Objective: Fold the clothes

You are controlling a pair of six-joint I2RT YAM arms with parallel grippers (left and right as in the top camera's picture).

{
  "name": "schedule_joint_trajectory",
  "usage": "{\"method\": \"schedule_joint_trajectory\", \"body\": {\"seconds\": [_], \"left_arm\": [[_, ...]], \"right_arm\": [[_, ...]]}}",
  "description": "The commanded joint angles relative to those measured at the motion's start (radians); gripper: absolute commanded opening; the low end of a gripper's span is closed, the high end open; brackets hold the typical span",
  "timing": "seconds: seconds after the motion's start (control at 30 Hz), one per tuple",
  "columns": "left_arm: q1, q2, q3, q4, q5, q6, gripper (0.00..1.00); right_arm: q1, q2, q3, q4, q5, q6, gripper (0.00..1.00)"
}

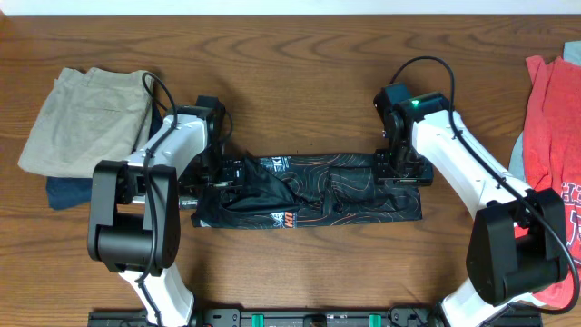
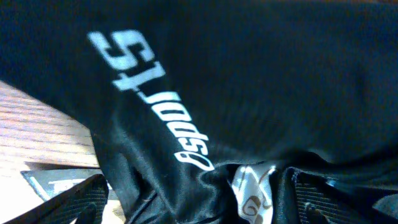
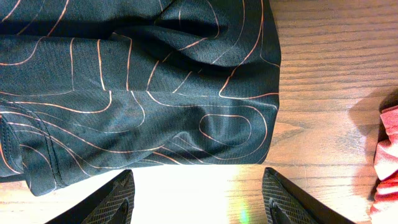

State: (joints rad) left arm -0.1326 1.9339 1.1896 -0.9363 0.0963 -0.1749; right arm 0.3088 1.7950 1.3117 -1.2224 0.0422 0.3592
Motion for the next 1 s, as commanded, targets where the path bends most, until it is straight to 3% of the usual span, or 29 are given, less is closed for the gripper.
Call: {"method": "schedule_joint_trajectory", "body": {"seconds": [0.0,0.2,0.27,0.6,0.8,0.97], "left_arm": [[-0.002,0.072,-0.014,0.023,-0.017,0.006,0.84],[-0.002,0.075,-0.014,0.007,0.001,0.007,0.15],[0.0,0.072,-0.013,-0.001,-0.02,0.006,0.06],[0.08,-0.04,0.163,-0.273,-0.271,-0.148,0.06],[0.073,-0.185,0.293,-0.393,-0.253,-0.17,0.06],[-0.026,-0.295,0.327,-0.398,-0.078,-0.177,0.06]], "right_arm": [[-0.007,-0.017,0.008,-0.005,0.015,0.006,0.64],[-0.03,-0.017,0.008,-0.014,0.05,0.006,0.63],[-0.047,-0.017,0.008,-0.022,0.072,0.006,0.63],[-0.187,-0.017,0.008,-0.025,0.12,-0.048,0.65],[-0.273,-0.017,0.008,-0.017,0.119,-0.088,0.68],[-0.31,-0.017,0.008,-0.015,0.119,-0.095,0.68]]}}
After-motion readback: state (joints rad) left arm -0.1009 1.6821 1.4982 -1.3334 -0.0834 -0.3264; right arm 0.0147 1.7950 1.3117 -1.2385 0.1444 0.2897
